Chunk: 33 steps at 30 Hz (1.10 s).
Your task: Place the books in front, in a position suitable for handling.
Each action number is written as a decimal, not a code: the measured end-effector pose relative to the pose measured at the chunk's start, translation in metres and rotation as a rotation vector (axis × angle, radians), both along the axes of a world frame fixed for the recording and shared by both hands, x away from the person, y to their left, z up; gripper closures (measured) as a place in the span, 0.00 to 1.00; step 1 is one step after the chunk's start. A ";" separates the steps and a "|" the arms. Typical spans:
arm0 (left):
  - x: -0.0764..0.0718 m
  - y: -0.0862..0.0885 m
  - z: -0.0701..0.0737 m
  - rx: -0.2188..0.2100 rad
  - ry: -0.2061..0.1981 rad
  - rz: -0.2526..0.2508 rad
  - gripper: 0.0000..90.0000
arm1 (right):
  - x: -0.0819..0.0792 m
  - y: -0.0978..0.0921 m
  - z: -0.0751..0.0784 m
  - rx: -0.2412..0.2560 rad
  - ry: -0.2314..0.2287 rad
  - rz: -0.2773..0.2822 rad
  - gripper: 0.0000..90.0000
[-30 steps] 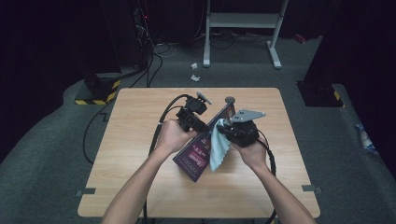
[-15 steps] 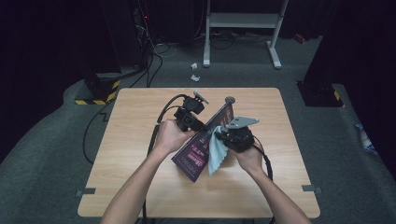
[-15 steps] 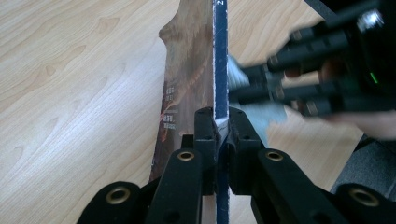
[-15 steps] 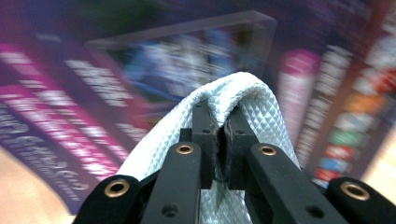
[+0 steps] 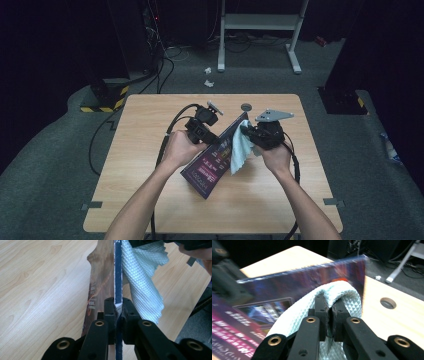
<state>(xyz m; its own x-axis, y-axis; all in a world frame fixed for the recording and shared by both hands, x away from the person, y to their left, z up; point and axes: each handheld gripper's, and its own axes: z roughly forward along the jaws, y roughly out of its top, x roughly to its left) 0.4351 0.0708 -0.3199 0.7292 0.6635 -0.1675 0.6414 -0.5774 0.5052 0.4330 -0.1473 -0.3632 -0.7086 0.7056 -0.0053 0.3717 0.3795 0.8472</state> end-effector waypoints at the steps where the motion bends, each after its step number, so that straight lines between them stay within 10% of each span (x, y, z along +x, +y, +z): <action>1: 0.001 -0.001 -0.001 0.004 -0.002 -0.001 0.93 | -0.004 0.004 0.001 -0.010 -0.009 0.023 0.95; 7: 0.000 0.000 -0.001 0.016 -0.004 0.005 0.93 | -0.018 0.023 0.006 -0.039 -0.061 0.101 0.95; 18: -0.006 0.002 -0.003 0.026 -0.002 -0.022 0.93 | 0.014 -0.013 -0.001 0.010 0.020 -0.078 0.95; 28: -0.005 0.001 -0.003 0.029 -0.005 -0.020 0.93 | -0.003 0.001 0.011 -0.004 -0.066 0.008 0.95; 33: -0.005 0.007 -0.004 0.009 0.004 -0.017 0.93 | 0.005 -0.003 -0.005 -0.032 -0.026 -0.025 0.94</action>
